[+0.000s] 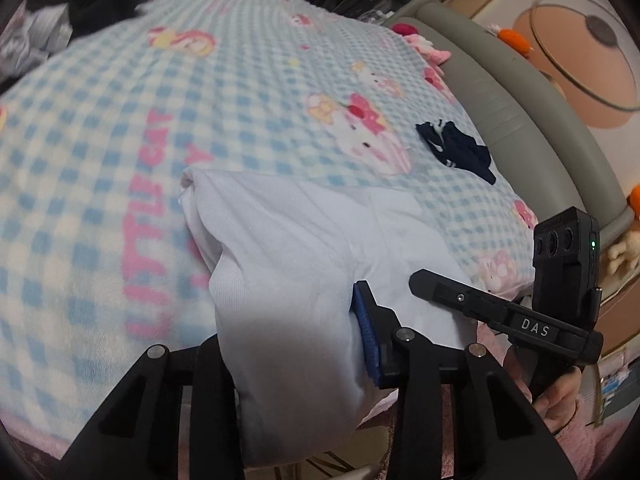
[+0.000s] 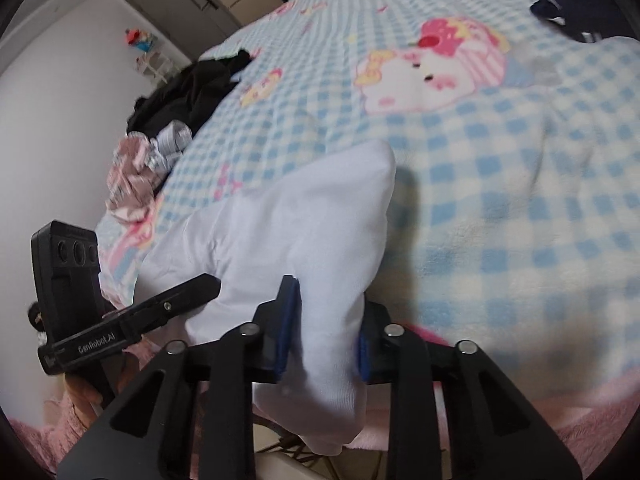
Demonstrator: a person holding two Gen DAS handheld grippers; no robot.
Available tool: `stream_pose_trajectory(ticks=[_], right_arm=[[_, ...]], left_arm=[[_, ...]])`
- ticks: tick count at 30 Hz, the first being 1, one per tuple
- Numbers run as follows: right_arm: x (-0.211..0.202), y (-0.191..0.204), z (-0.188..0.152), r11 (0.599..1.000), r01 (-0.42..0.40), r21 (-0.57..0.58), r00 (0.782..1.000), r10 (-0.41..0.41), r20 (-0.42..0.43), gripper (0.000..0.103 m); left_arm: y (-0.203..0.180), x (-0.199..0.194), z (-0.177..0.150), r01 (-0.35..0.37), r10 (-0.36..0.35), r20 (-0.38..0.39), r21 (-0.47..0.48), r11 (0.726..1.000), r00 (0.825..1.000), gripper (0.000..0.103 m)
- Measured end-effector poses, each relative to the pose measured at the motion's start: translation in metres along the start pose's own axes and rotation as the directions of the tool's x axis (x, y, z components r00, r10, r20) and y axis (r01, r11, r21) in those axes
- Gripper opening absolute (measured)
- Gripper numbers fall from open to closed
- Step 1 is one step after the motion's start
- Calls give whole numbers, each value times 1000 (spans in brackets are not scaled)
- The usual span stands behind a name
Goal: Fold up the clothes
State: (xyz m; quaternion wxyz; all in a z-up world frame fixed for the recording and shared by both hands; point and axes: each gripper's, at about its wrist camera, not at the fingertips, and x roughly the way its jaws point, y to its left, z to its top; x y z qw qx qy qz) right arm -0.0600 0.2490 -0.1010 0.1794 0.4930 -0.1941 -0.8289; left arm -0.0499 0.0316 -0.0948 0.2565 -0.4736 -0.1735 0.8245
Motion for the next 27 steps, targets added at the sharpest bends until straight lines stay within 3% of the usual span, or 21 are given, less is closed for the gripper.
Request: stream_pose_trajectory(ticks=[7,17,27], right_arm=[[-30,-11,15,1000,-19,18,999,18,51,22],[-69,-49,56,998,33,44,992,-38,120,22],[-133,-108,130,991,102,86,970,-119,212,22]], left_arm=[[-47,-4,26,23,-25,32,74,997,999,38],[-109,37,45,36,-40,39,107,994,998,35],[-198,81,132,96,-112,58,229,969,992,35]])
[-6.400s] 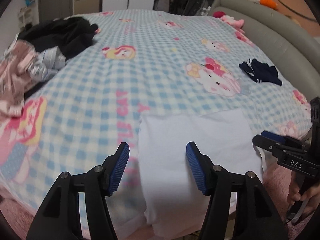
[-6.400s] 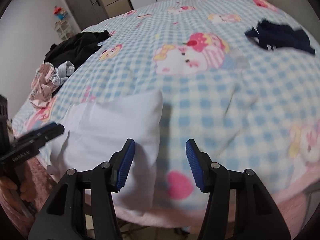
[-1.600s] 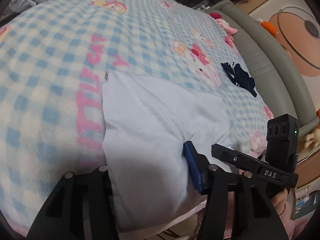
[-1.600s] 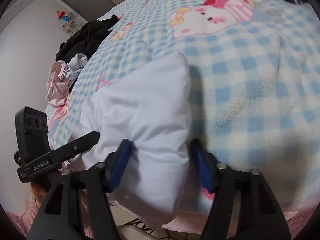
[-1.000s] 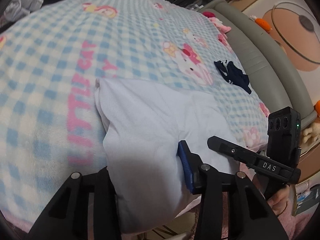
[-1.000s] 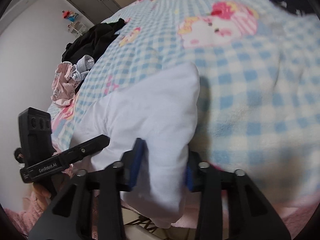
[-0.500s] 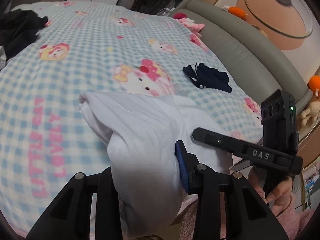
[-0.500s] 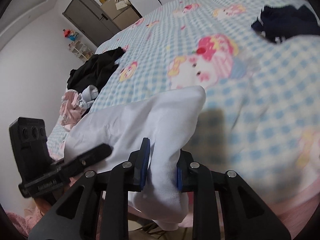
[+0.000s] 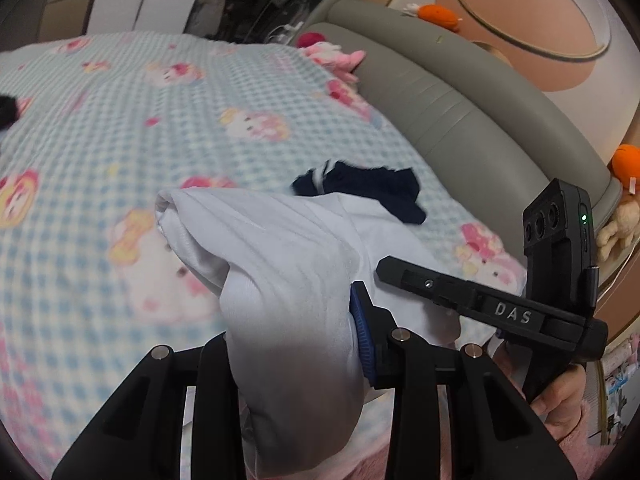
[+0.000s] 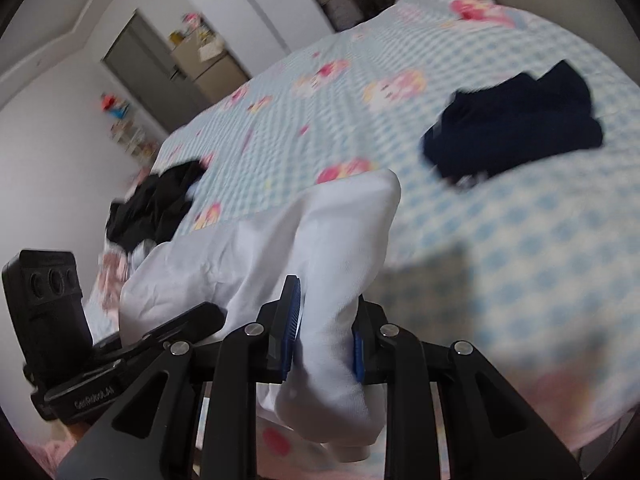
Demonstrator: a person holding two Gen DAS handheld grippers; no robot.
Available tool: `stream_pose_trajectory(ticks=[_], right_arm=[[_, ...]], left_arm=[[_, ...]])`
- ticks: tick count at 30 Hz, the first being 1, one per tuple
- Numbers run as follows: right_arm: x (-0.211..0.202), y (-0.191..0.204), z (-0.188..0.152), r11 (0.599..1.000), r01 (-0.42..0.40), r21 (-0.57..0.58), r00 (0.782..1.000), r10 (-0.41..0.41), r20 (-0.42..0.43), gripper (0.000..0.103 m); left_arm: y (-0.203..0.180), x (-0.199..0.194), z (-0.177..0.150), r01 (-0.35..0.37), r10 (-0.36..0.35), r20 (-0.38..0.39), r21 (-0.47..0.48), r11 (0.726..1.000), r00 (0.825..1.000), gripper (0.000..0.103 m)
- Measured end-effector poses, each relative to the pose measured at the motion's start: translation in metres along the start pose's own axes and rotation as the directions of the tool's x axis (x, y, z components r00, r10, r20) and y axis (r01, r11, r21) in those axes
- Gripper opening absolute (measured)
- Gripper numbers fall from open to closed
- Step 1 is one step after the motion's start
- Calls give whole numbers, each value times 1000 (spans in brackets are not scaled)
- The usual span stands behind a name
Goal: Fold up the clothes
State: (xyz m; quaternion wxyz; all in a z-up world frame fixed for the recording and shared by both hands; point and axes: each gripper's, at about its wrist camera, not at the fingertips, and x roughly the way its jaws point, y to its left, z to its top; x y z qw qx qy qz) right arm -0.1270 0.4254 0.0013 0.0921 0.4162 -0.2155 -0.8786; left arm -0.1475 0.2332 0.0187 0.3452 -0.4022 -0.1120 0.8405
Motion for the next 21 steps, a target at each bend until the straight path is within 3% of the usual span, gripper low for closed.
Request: stream_pose_trajectory(ticks=[8,15,21], right_arm=[[-32,-51,71,991,127,-28,988,-124,91,22],[-35,-109,139,988,153,28,981,-155,120,22],[-22,-164,175,981,175,86,973,-185,139,22]], left_arm=[[-36,64,77,81,-81,2,75,994,997,35],[-66,123,133,86,-84,-28,120,989,996,35],[-51,186,136,128,-128,-47,7,992,991,39]])
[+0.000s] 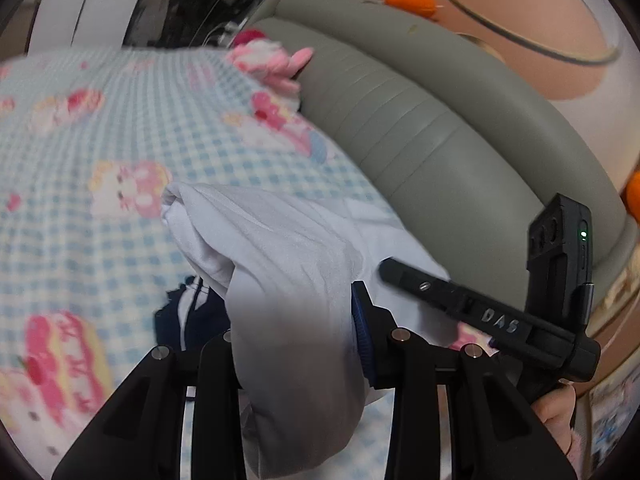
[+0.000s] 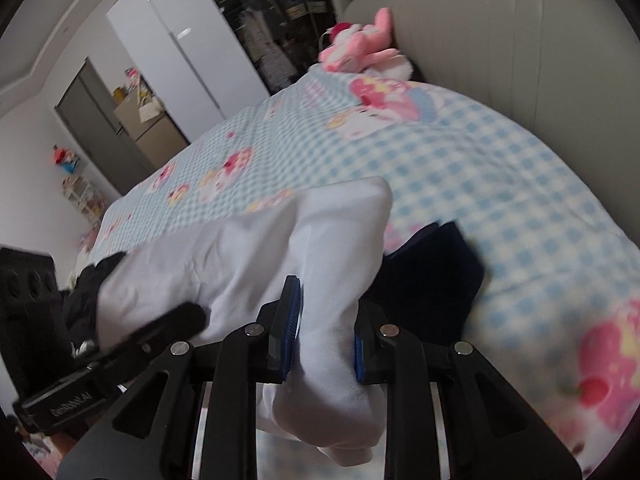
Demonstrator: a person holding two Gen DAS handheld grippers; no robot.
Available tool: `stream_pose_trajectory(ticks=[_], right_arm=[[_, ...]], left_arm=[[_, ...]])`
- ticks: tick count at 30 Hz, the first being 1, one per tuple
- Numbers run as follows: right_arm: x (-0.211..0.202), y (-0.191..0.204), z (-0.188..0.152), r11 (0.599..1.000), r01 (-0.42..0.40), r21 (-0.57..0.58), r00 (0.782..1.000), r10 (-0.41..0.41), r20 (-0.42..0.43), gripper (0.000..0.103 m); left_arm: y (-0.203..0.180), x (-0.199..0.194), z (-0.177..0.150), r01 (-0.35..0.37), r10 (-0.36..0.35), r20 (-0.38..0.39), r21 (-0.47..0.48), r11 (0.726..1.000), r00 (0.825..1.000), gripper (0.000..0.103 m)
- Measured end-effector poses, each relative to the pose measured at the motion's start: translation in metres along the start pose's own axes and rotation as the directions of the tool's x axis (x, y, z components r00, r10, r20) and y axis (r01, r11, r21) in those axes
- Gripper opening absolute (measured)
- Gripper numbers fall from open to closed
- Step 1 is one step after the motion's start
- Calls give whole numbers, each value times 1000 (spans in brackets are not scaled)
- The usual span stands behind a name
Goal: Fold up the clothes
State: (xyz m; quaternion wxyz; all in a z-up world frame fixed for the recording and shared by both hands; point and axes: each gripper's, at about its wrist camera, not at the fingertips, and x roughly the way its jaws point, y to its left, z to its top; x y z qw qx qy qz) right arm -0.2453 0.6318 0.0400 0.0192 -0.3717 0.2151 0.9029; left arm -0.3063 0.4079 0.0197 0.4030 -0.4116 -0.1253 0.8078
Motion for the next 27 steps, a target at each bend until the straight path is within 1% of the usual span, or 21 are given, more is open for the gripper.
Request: stream_pose_trajectory(ticks=[1,2,3,5,6,7,9,10,12,13,14,15,16,18,19,21,23,24,25,26,27], right_arm=[[10,-11,1,1000,23,9,1000,-23,-5,22],[22,-21,0,999,45,21,999,-44,-27,23],[35,-32,-5,997,66,37,996,-63,-65,24],[46,-46,-17,996,61,67,994,-54,-92,24],[48,-53,-24,995,50,83,994,-42,-97,25],[46,-58,-28,995,35,97,996,-26,-86,25],[32,-64,-31,992,7,123,1000,-3,-29,25],[23,-66,-31,991,14,136,1000,-14,1,25],[6,-65,-29,990,38,138,997,-47,60,26],[-2,-60,-28,992,40,123,996,-50,80,27],[-7,-51,-26,995,41,96,994,-50,94,27],[-12,-41,-26,997,42,64,994,-48,102,27],[-13,-30,-26,999,39,28,994,-41,96,27],[-7,-8,-28,998,33,-48,998,-30,54,27],[-2,-1,-31,996,56,-71,998,-53,37,27],[8,3,-40,990,107,-90,994,-106,7,27],[19,-1,-49,987,130,-98,990,-135,-41,26],[22,-3,-54,982,152,-109,986,-158,-53,23],[24,-7,-58,979,165,-116,983,-173,-61,22],[26,-11,-61,978,173,-115,981,-181,-69,19],[28,-15,-64,979,176,-107,980,-185,-77,18]], left_arm=[[10,14,-5,-14,13,-19,-28,1000,1000,40],[23,29,-11,-39,35,-62,-59,997,997,49],[37,43,-17,-59,49,-105,-93,994,993,53],[63,56,-26,-35,-1,-184,-191,981,983,56],[69,50,-27,5,-43,-172,-219,976,984,56],[71,40,-26,26,-58,-142,-217,976,988,56],[66,13,-20,21,-32,-68,-158,987,997,56],[62,-1,-17,13,-16,-23,-125,992,1000,56],[54,-26,-10,-19,25,66,-88,996,998,54],[50,-32,-7,-13,19,87,-70,997,996,54],[45,-37,-4,-5,10,103,-48,999,995,50],[36,-35,-4,9,-8,87,-10,1000,996,47],[27,-33,-5,19,-21,69,28,999,997,47],[11,-18,-11,-14,13,14,101,995,1000,47],[7,-7,-15,-23,26,-19,114,993,999,47],[4,15,-22,-40,50,-82,122,992,995,47],[8,31,-32,-68,85,-125,132,989,989,47],[12,37,-37,-80,99,-138,136,988,985,47],[15,42,-41,-89,110,-151,137,986,982,47],[18,47,-43,-88,108,-160,123,988,981,47],[21,51,-46,-89,106,-168,109,990,980,48]])
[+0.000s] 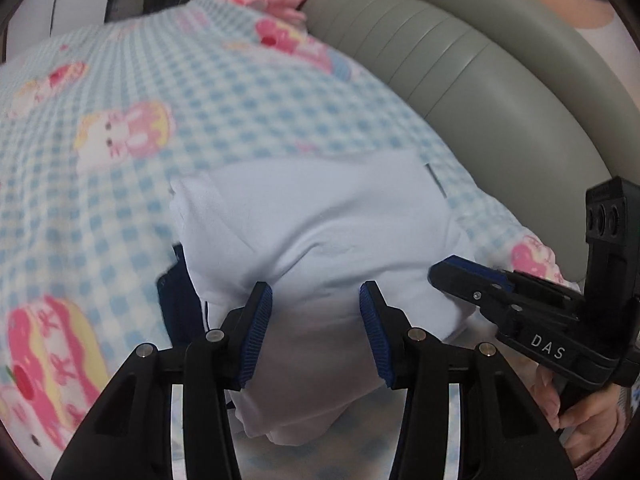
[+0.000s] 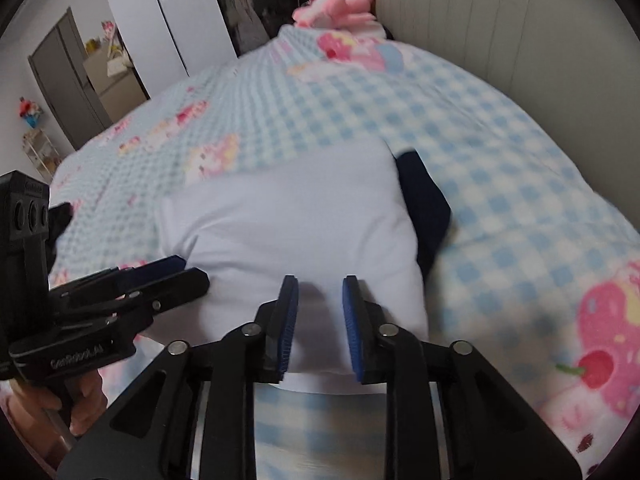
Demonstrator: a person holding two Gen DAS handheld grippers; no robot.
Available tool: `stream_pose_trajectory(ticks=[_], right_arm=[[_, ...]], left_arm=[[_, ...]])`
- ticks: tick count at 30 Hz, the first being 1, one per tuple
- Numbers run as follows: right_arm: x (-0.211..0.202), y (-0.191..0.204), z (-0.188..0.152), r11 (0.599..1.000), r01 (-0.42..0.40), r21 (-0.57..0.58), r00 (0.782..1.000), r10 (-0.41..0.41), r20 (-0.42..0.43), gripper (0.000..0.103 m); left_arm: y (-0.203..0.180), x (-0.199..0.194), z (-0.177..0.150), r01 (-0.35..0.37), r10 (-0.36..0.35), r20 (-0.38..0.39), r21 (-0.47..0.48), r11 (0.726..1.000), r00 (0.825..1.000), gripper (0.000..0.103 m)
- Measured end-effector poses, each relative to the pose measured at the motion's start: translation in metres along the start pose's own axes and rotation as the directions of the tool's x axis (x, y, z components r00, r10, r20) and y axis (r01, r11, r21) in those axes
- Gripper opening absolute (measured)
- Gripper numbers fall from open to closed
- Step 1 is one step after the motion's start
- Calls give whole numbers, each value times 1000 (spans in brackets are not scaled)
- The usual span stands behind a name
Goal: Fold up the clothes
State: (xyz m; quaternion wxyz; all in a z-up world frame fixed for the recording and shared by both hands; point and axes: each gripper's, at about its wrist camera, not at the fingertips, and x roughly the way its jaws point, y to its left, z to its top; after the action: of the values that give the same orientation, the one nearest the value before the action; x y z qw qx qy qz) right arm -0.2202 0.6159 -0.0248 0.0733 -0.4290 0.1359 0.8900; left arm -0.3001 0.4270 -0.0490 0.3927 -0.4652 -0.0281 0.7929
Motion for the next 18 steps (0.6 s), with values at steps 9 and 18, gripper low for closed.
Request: stream_pose_trajectory(ticks=[9,18], right_arm=[[10,1,3,999,44,27,999,-43,-23,21],[-50,79,20,996,28,-81,996,-22,81,73]], left_arm=[[3,-7,3,-16,16,-6,-64,998,1000,49],[23,-112,12,-101,103,123,-25,995,987,75]])
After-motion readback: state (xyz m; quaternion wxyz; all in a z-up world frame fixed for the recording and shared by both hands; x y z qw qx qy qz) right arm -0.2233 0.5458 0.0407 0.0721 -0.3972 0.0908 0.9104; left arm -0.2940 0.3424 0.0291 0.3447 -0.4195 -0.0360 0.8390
